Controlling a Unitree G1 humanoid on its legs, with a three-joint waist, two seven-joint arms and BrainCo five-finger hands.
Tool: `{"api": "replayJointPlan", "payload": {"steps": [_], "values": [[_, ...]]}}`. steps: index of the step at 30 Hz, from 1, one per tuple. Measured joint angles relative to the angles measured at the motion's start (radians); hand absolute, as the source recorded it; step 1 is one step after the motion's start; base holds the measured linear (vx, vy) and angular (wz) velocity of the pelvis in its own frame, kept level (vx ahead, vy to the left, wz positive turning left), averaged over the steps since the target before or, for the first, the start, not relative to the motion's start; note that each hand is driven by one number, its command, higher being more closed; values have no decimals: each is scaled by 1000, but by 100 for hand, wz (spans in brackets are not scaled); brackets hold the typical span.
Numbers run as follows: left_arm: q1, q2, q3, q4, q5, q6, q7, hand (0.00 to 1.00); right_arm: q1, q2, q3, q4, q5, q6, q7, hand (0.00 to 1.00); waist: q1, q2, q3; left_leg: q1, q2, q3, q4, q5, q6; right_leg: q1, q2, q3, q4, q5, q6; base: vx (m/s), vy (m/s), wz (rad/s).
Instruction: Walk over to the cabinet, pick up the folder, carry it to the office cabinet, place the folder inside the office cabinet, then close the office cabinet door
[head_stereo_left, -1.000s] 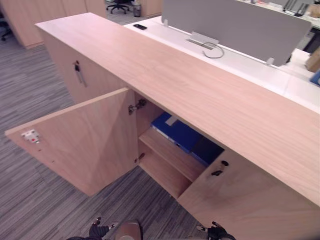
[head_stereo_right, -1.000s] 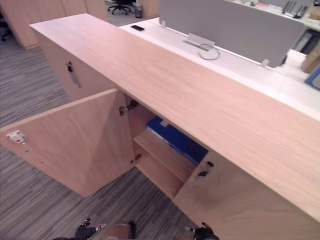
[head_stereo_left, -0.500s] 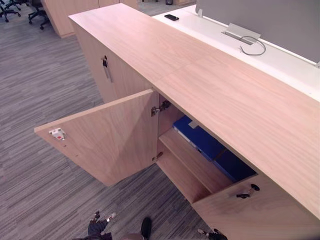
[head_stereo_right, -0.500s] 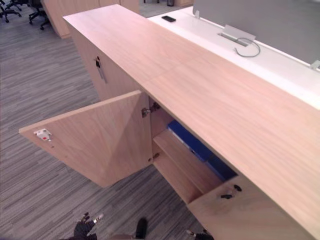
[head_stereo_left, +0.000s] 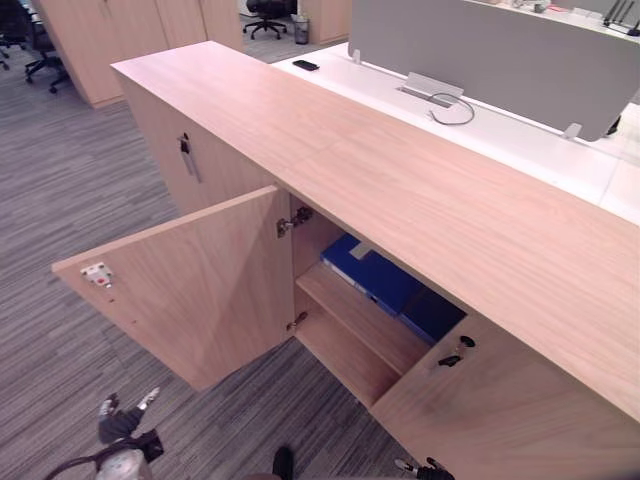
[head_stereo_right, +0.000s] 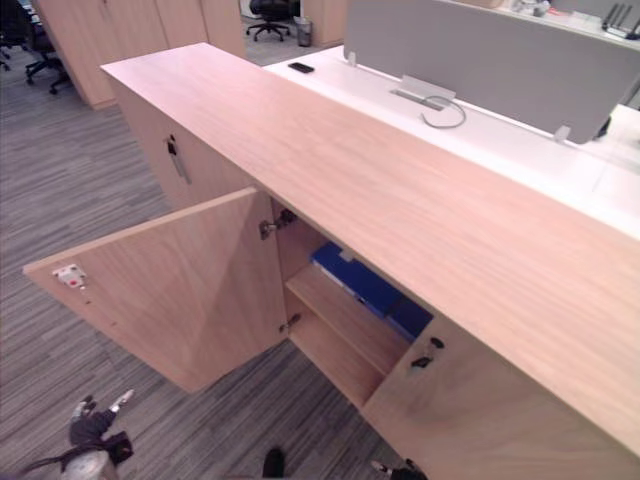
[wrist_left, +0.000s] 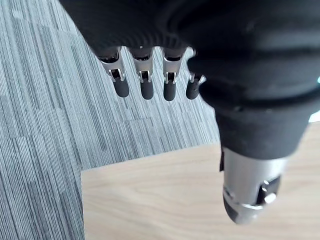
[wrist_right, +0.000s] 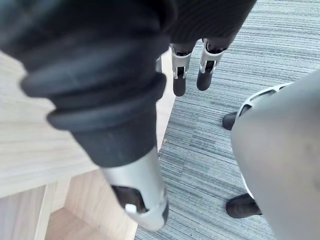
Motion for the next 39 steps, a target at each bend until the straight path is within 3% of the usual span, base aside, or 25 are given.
{"api": "replayJointPlan", "payload": {"steps": [5,9,16,23,26,32,37,39], "values": [[-103,197,70,276,-11,31,-31,0,-1,-29,-13,39,-8,11,19,0,-2,-1,-3,31,8,44,1,-20,-20,22,12,50,-26,14,11,49,-33,-27],[-215,348,69,377,-13,39,-74,0,1,-45,-51,65,-7,14,25,0,-1,-3,-6,43,8,65,2,-34,-26,29,16,73,-35,15,10,84,-18,-16],[-353,479,36,441,-10,47,-111,0,2,-52,-89,78,-4,13,58,0,-1,3,-4,82,25,114,6,-45,-38,44,28,109,-35,24,-4,14,-13,-21],[-415,502,-58,457,8,48,-103,0,42,-51,-81,78,35,8,66,0,8,4,-3,78,35,122,5,-45,-38,23,35,132,-17,27,-9,-79,0,-7],[-430,494,-184,447,34,47,-89,0,76,-48,-66,77,38,4,73,0,16,3,-4,62,37,103,1,-42,-35,5,35,122,1,28,-10,-130,-3,12],[-386,383,-370,291,112,44,-35,0,82,-55,-25,74,37,-1,67,0,32,-2,-1,19,17,32,1,-18,-27,-4,22,69,-1,27,-9,-94,5,38],[-145,258,-462,-25,153,44,-11,0,80,-62,46,54,34,-11,43,0,67,-5,-5,7,-11,0,1,-1,-18,-2,-4,37,0,19,3,-36,34,20],[-82,225,-524,-63,153,45,-11,0,69,-62,49,53,34,-11,38,0,72,-5,-6,3,-21,-5,1,2,-13,-2,-12,28,1,19,6,-7,58,18]]}}
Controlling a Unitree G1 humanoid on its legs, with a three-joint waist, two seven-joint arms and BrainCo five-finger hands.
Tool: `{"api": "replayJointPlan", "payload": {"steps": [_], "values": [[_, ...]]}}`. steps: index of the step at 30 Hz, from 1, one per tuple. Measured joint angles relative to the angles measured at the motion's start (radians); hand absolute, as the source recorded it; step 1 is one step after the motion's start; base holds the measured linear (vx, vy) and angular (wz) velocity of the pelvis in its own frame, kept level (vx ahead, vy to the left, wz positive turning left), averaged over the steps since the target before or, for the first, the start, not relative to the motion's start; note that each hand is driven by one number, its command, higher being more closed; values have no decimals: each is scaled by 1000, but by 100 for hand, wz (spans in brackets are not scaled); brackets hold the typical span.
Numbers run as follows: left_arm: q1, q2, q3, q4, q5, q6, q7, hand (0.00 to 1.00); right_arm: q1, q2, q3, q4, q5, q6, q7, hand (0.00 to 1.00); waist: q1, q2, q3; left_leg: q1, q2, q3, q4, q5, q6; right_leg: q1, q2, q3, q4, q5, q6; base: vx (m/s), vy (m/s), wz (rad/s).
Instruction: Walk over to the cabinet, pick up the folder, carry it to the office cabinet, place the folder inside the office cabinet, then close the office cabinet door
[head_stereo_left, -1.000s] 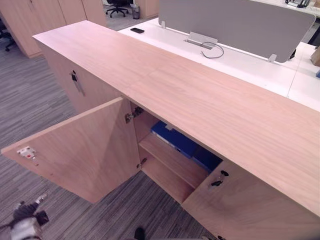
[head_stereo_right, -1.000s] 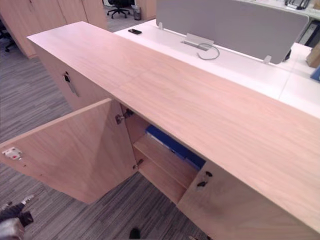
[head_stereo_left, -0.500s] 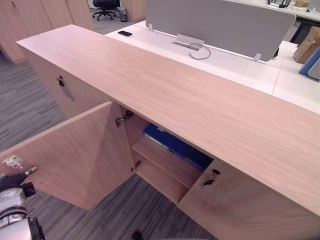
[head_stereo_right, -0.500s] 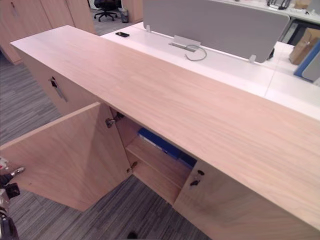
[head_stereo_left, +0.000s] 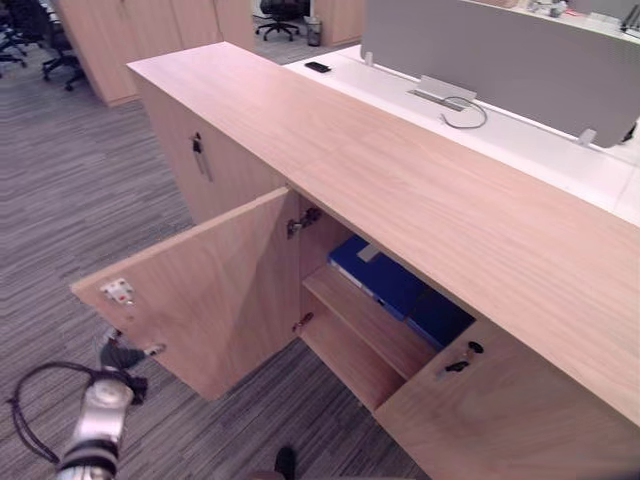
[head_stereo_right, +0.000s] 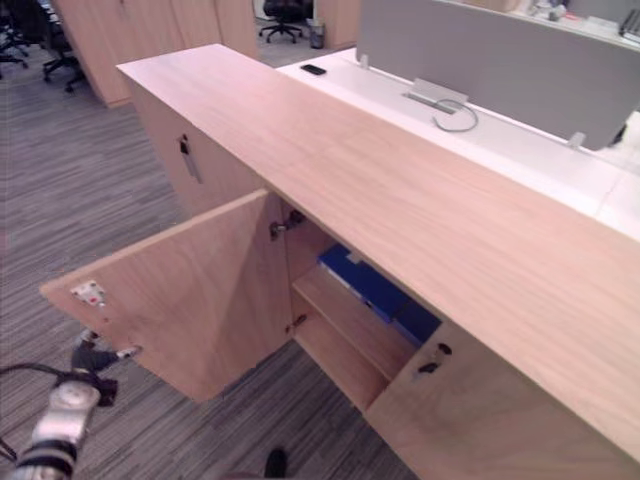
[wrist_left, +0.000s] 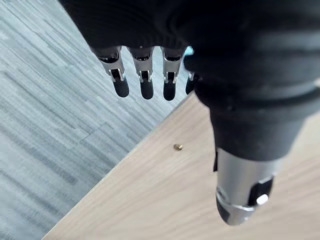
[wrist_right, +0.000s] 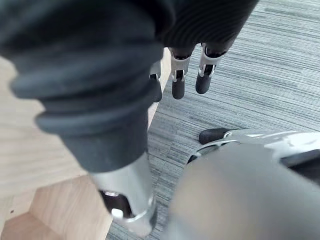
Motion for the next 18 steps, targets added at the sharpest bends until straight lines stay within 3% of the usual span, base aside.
{"api": "replayJointPlan", "payload": {"steps": [5,7,8,11,15,18], "values": [[152,-61,-254,-73,5,0,-80,0,-51,5,45,1,-7,-5,-7,0,1,0,-1,-9,-22,-8,0,4,17,-1,-20,-4,0,13,21,-11,59,9],[177,-99,-439,-153,23,-7,-163,0,-67,14,81,2,-17,-9,-7,0,-5,3,-3,-10,-29,-8,0,4,19,-3,-27,-3,3,17,27,-35,45,-2],[178,-110,-474,-165,27,-10,-181,0,-69,17,82,2,-21,-10,-7,0,-7,5,-3,-11,-30,-8,0,4,20,-4,-28,-3,4,17,28,-39,32,-4],[179,-153,-648,-265,30,-56,-260,0,-75,19,108,3,-31,-11,-11,0,-36,9,-19,-18,-29,-9,0,4,20,-11,-27,-3,3,19,31,-18,7,-2],[126,-207,-793,-375,14,-127,-324,0,-77,20,109,3,-40,-13,-22,0,-53,11,-28,-22,-20,-11,0,10,21,-13,-17,-3,-5,19,31,-1,-22,-1],[109,-208,-832,-384,-11,-143,-354,0,-87,18,136,5,-40,-12,-30,0,-69,8,-30,-23,-17,-11,0,16,23,-10,-7,-4,-16,19,30,14,-64,-1]]}}
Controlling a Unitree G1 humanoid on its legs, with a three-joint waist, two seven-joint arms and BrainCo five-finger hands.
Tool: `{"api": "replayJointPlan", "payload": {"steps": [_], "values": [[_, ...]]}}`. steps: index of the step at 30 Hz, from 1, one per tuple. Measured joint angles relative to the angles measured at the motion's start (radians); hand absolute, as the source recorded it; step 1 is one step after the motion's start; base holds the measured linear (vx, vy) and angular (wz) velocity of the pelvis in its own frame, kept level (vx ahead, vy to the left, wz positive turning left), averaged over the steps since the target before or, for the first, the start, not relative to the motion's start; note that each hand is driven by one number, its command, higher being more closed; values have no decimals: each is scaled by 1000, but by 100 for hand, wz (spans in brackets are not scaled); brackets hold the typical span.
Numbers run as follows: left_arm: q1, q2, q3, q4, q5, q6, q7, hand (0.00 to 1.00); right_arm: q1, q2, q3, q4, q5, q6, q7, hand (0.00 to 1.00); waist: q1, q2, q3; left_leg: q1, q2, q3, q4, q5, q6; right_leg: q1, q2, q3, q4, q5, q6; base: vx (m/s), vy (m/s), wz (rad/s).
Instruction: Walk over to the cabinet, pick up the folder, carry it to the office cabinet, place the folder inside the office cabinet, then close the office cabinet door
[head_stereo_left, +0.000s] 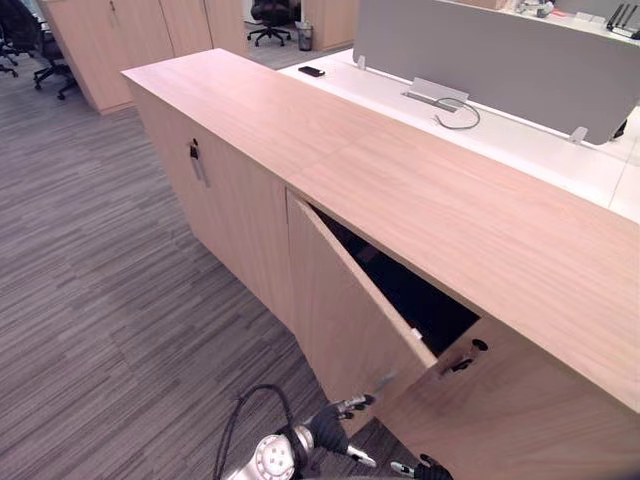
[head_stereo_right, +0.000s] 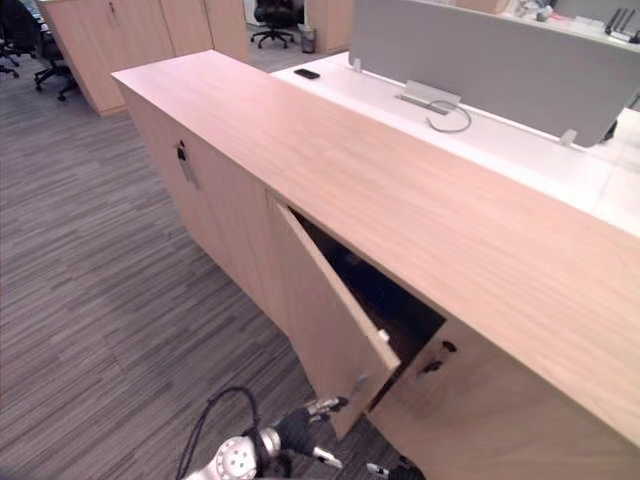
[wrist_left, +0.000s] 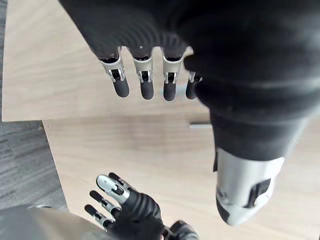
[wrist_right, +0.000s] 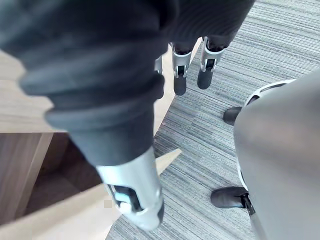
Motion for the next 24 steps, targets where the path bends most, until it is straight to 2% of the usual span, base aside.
{"api": "replayJointPlan", "payload": {"steps": [6,9,11,12,13,16,17,19,20,22,24], "values": [[1,15,-73,0,-3,-1,-32,0,-28,1,55,20,-1,0,-11,0,-23,1,1,8,9,6,0,1,-2,12,10,-2,-12,-2,-3,13,-47,-1],[9,10,-59,27,-48,-15,-30,0,-38,2,59,20,-1,0,-14,0,-32,7,8,20,19,36,0,-1,-4,14,3,6,-10,3,-8,-24,-10,-22],[15,-26,10,88,-83,-20,-17,0,-58,-2,64,20,0,3,-14,0,-29,21,21,19,43,79,1,-6,-8,-18,6,-18,20,14,-16,-94,-11,-69],[27,-50,89,146,-109,-23,0,0,-73,-3,89,18,0,3,-13,0,-24,27,29,20,62,122,1,-9,-11,-42,0,-119,39,5,-39,-104,-31,-104],[22,-63,145,217,-131,-21,16,0,-76,-1,97,17,1,2,-13,0,-25,29,31,22,72,155,1,-15,-21,-38,-16,-200,36,7,-41,-89,-23,-104],[10,-66,232,355,-138,-20,50,0,-71,-4,97,17,1,1,-13,0,-27,26,39,56,93,211,1,-30,-36,-24,1,-161,16,30,-33,-49,-28,-73],[9,-67,271,427,-119,-18,72,0,-59,-8,89,17,4,1,-13,0,-28,26,38,68,105,233,17,-50,-37,-17,10,-140,11,29,-31,-35,-68,-53],[-2,-75,343,500,-110,-12,98,0,-54,-9,72,18,14,0,-15,0,-34,18,44,7,136,245,176,-130,-50,-16,18,-127,12,27,-29,-33,-120,-48],[-10,-93,421,537,-109,-11,124,0,-53,-13,36,19,39,1,-17,0,-27,40,55,-62,199,255,377,-225,-65,-15,50,-92,17,27,-29,-16,-124,-48],[-13,-106,482,565,-112,-12,143,0,-52,-21,12,19,42,2,-23,0,-21,53,54,-97,236,234,494,-270,-71,-12,78,-60,26,29,-34,32,-79,-51],[-13,-116,544,591,-122,-11,165,0,-50,-23,1,19,44,5,-31,0,-14,51,57,-108,246,166,548,-281,-79,-17,92,-7,33,29,-36,70,-52,-68]]}}
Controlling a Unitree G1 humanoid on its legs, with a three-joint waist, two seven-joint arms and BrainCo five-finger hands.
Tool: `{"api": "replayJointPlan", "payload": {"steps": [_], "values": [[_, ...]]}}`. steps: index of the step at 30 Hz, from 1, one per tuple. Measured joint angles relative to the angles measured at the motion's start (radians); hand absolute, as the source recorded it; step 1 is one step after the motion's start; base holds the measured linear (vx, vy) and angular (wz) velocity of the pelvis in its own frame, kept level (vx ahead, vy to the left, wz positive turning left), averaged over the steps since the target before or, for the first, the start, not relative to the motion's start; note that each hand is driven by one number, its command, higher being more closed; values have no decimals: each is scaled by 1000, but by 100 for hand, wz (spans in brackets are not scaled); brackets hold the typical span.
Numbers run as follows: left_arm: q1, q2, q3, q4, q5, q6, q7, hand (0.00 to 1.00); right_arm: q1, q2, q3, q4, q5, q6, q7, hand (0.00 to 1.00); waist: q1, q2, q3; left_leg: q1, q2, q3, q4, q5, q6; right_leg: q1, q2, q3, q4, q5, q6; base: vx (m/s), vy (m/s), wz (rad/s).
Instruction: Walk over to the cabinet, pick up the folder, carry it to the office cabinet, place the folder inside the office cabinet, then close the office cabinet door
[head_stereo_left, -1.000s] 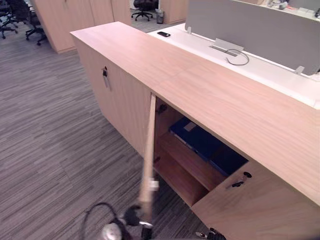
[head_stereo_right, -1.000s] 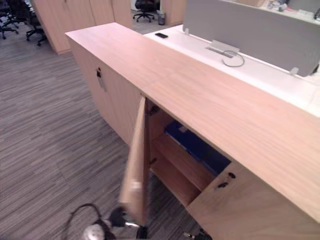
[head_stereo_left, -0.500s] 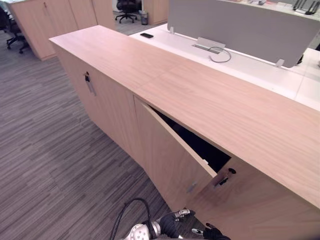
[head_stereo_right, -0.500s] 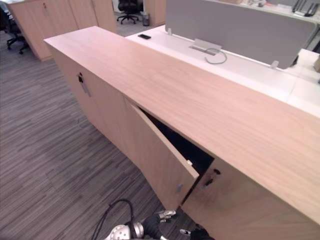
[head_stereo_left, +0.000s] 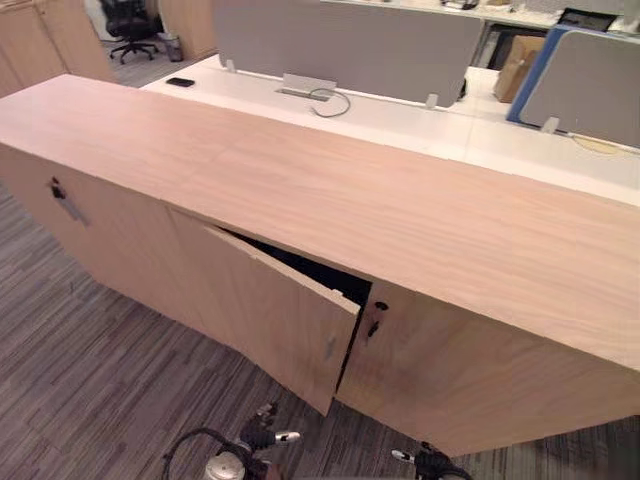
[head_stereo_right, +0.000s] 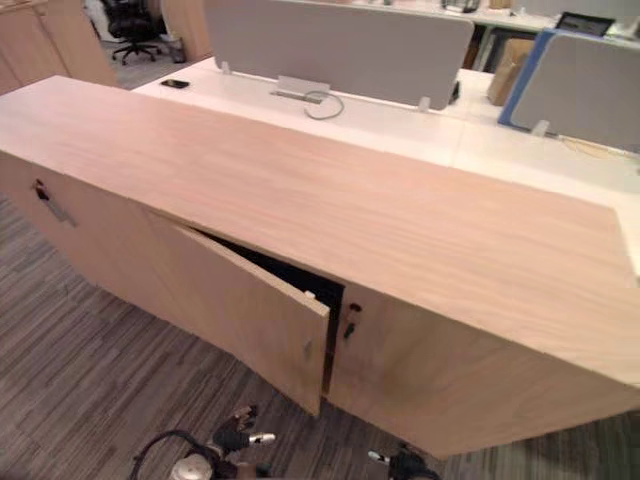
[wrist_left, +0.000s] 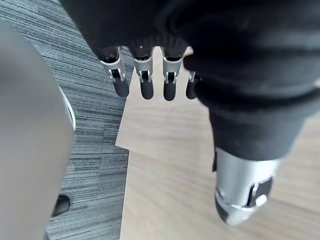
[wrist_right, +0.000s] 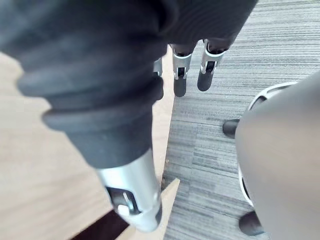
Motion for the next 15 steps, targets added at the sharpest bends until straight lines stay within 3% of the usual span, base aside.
{"api": "replayJointPlan", "payload": {"steps": [2,4,9,15], "values": [[-1,-11,39,20,-23,1,9,0,0,-1,-1,0,10,0,-3,0,0,1,0,7,-15,-55,-14,-2,-2,-11,0,32,0,4,-2,68,-9,-59],[-2,-26,99,66,-46,2,23,0,1,-3,-9,5,19,1,-3,0,0,4,-4,68,-36,-116,-125,-5,-8,-17,5,69,-21,20,2,57,30,-49],[-5,-43,189,153,-64,17,28,0,14,10,-82,17,20,0,5,0,-1,6,-25,172,-72,-84,-263,12,-10,24,-19,111,-85,59,13,56,110,-30],[-2,-68,252,197,-64,20,26,0,33,17,-121,19,21,0,9,0,-4,4,-66,190,-115,-99,-360,62,6,18,-54,91,-110,69,28,-1,71,8]]}}
